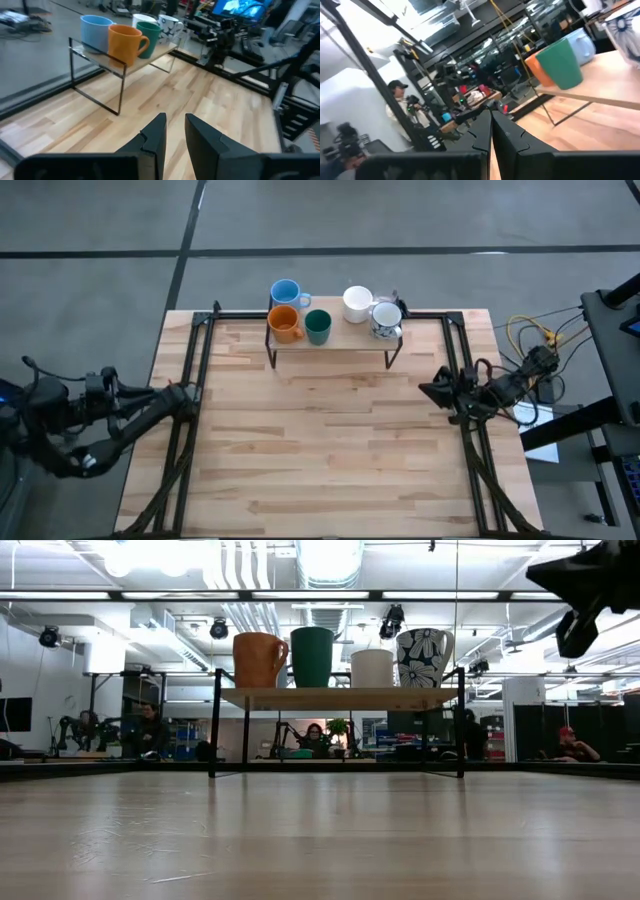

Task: Stack small to large cups/mugs on shelf
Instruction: Return to Home Position

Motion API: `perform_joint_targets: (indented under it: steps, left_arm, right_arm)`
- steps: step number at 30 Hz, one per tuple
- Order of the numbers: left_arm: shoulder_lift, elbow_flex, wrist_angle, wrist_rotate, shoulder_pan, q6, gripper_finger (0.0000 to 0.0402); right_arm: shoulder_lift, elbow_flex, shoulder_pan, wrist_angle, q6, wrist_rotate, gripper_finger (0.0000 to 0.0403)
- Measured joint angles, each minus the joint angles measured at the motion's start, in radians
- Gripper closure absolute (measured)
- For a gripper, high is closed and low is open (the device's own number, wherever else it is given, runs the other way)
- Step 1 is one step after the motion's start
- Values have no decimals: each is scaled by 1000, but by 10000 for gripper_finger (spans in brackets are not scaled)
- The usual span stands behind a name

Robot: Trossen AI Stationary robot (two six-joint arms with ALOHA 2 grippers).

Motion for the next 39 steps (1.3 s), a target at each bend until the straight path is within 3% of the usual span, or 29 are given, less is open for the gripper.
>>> perform_joint_targets:
  steps: [9, 13, 16, 22, 25, 28, 35, 39]
  left_arm:
    - [0, 11, 1, 158, 196, 62, 345]
    - [-1, 20, 31, 170, 294, 62, 345]
    - [-1, 18, 116, 76, 371, 71, 345]
    - [-1, -73, 162, -268, 460, 70, 345]
    - [-2, -169, 207, -338, 459, -16, 345]
    - [-2, -269, 453, -312, 459, -48, 345]
    - [-3, -590, 1367, -172, 458, -148, 345]
    - [-4, -772, 1506, -61, 457, -245, 345]
  right_arm:
    - [-1, 0, 0, -9, -3, 23, 394]
    - [-1, 0, 0, -43, 62, 23, 394]
    - [-1, 0, 0, -51, 98, 23, 394]
    - [-1, 1, 0, -51, 109, 23, 394]
    - [-1, 1, 0, -51, 113, 23, 394]
    - [-2, 1, 0, -51, 120, 21, 394]
    - [-2, 1, 0, -50, 151, 14, 394]
    - [-2, 1, 0, -50, 169, 5, 394]
